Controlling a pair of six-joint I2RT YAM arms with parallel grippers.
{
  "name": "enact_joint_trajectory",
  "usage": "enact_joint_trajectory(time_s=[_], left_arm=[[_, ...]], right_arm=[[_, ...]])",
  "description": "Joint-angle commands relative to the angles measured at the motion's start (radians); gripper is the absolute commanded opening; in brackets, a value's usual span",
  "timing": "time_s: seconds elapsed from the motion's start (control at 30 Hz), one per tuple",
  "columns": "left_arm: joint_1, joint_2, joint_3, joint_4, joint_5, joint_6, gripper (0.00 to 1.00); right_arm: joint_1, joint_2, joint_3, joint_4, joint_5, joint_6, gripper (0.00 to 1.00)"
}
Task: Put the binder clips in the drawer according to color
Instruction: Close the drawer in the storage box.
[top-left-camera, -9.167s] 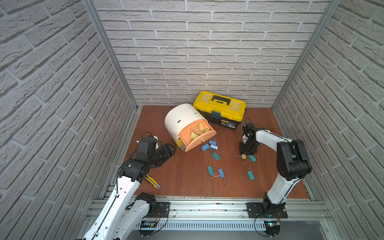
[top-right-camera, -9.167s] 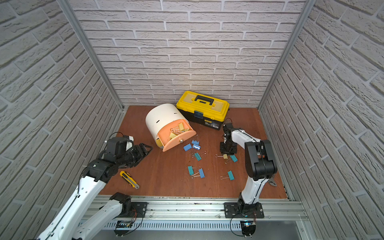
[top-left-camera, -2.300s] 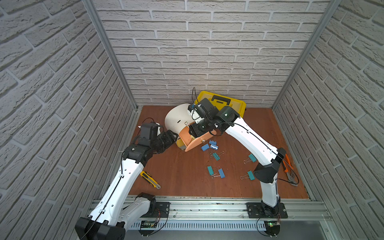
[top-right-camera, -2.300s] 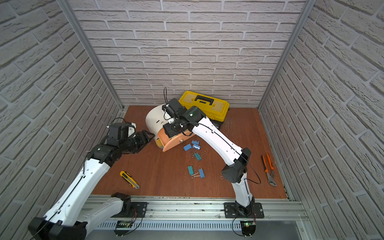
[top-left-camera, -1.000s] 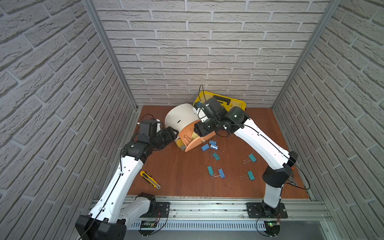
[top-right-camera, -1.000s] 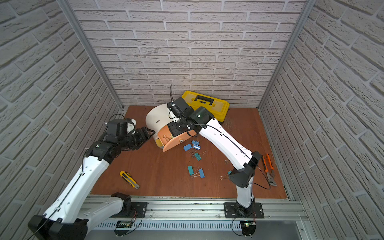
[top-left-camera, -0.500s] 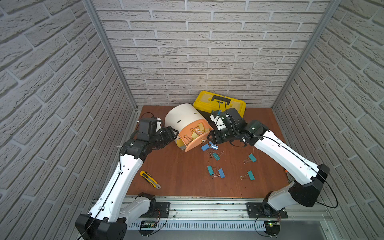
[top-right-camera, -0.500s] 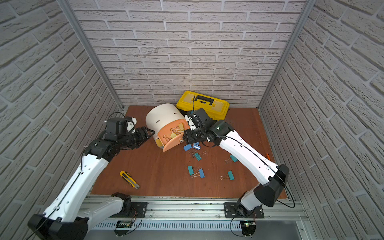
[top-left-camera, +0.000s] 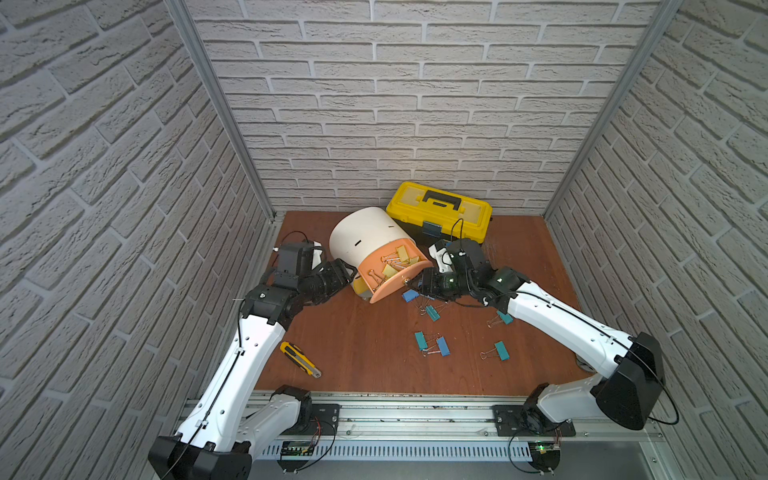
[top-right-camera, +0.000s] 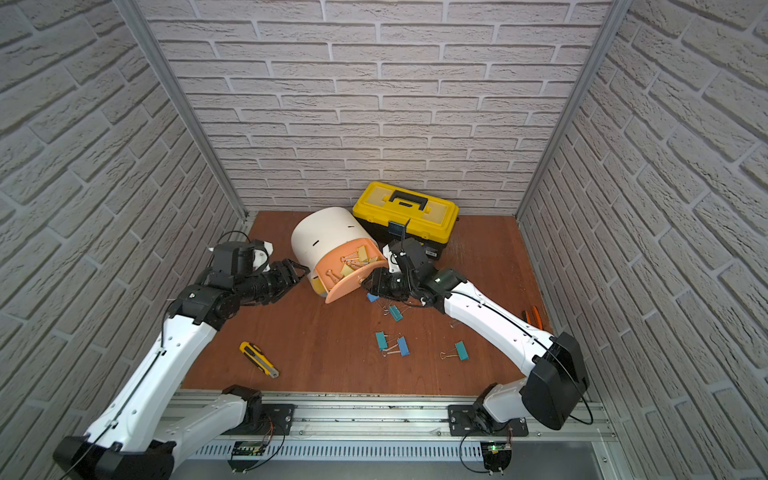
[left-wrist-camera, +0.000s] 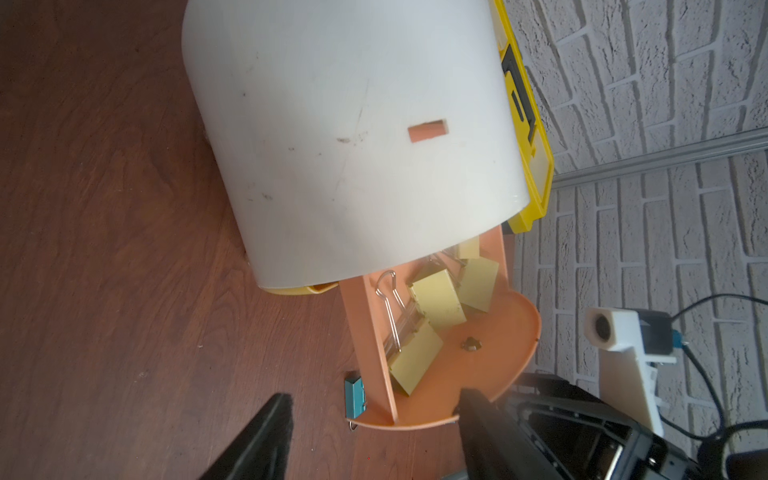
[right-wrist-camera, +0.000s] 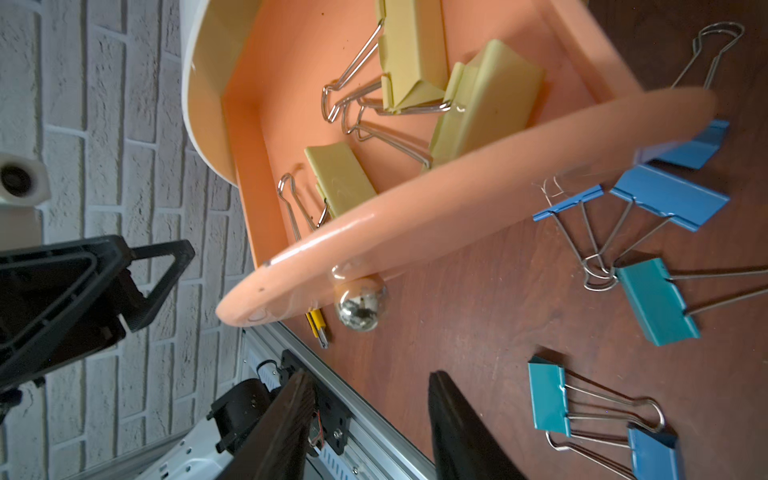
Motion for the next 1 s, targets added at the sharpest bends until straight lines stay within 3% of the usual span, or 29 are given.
enact_joint_trajectory(time_s=[0.0, 0.5, 0.97], left_arm=[[0.004, -0.027, -0.022, 0.034, 0.012, -0.009, 0.68], [0.007, -0.032, -0.029, 0.024, 0.010, -0.013, 0.69], [0.006, -0.041, -0.035, 0.006, 0.000, -0.013, 0.69]], right_arm=[[-0.016, -0.044, -0.039, 0.164, -0.047, 0.122, 0.47], [-0.042, -0.044, -0.203, 0.444, -0.108, 0.295, 0.44], [-0.043, 0.001, -0.218, 0.528, -0.140, 0.333, 0.38]])
